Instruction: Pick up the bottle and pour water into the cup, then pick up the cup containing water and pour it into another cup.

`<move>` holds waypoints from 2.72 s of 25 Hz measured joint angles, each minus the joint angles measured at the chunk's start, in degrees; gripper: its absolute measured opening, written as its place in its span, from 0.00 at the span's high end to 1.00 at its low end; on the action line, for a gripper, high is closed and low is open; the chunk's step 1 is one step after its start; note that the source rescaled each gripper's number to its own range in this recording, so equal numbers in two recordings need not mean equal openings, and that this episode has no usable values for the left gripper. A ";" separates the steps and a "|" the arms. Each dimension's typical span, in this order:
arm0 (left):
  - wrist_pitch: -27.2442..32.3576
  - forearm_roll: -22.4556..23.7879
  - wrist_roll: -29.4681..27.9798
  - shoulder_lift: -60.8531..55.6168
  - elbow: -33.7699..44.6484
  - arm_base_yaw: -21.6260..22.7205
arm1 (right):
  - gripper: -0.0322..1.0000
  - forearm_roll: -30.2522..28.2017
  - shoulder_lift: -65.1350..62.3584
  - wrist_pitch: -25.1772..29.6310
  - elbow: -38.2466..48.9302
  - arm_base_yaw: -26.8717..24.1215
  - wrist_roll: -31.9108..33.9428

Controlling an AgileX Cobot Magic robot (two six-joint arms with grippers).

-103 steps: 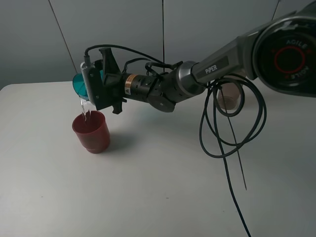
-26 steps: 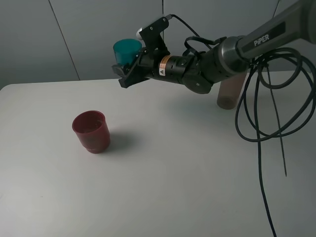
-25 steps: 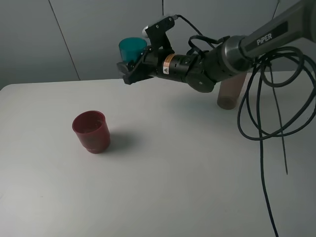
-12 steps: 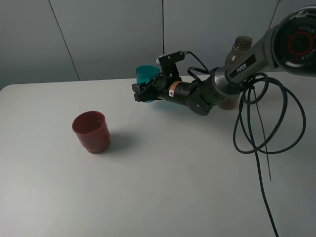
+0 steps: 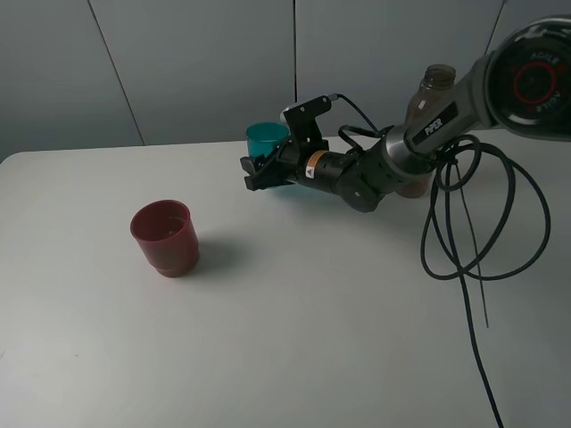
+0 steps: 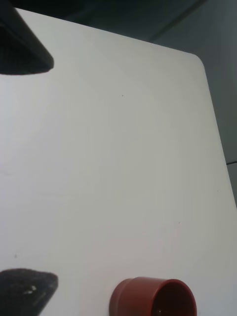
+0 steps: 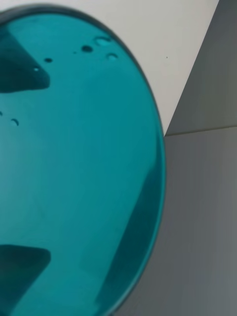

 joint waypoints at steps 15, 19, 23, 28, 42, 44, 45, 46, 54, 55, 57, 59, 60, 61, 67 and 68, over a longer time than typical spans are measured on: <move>0.10 0.00 1.02 0.00 0.00 0.00 | 0.91 0.22 1.83 1.25 0.00 0.00 -1.40; 0.10 0.00 1.02 0.00 0.00 0.00 | 0.91 1.31 1.83 0.66 0.00 0.00 -1.67; 0.10 0.00 1.02 0.00 0.00 0.00 | 0.91 1.31 1.83 0.47 0.00 0.00 -1.80; 0.10 0.00 1.02 0.00 0.00 0.00 | 0.91 1.31 1.83 0.47 0.00 0.00 -1.80; 0.10 0.00 1.02 0.00 0.00 0.00 | 0.01 1.19 1.83 2.03 0.00 0.00 -1.88; 0.10 0.00 1.02 0.00 0.00 0.00 | 0.01 1.08 1.57 4.43 0.00 0.24 -1.88; 0.12 0.00 1.02 0.00 0.00 0.00 | 0.01 1.08 1.39 5.64 0.00 0.51 -1.88; 0.12 0.00 1.02 0.00 0.00 0.00 | 0.01 1.08 0.94 7.49 0.00 0.75 -1.88; 0.22 0.00 1.39 0.00 0.00 0.00 | 0.00 0.73 -4.66 25.70 0.00 1.10 -1.67; 0.22 0.00 1.39 0.00 0.00 0.00 | 0.00 0.89 -5.57 28.02 0.00 1.12 -1.67; 0.22 0.00 1.48 0.00 0.00 0.00 | 0.00 1.31 -7.22 33.12 0.00 1.46 -1.67; 0.34 0.00 1.62 0.00 0.00 0.00 | 0.00 1.59 -9.04 35.60 0.96 1.69 -1.67; 0.34 0.00 1.62 0.00 0.00 0.00 | 0.00 1.89 -10.18 35.89 2.02 1.90 -1.80; 0.34 0.00 1.62 0.00 0.00 0.00 | 0.00 2.00 -11.40 35.77 3.33 2.04 -1.95; 0.34 0.00 1.87 0.00 0.00 0.00 | 0.00 3.31 -21.50 36.14 11.84 2.28 -2.17; 0.34 0.00 1.87 0.00 0.00 0.00 | 0.00 3.45 -24.17 36.14 13.36 2.37 -2.17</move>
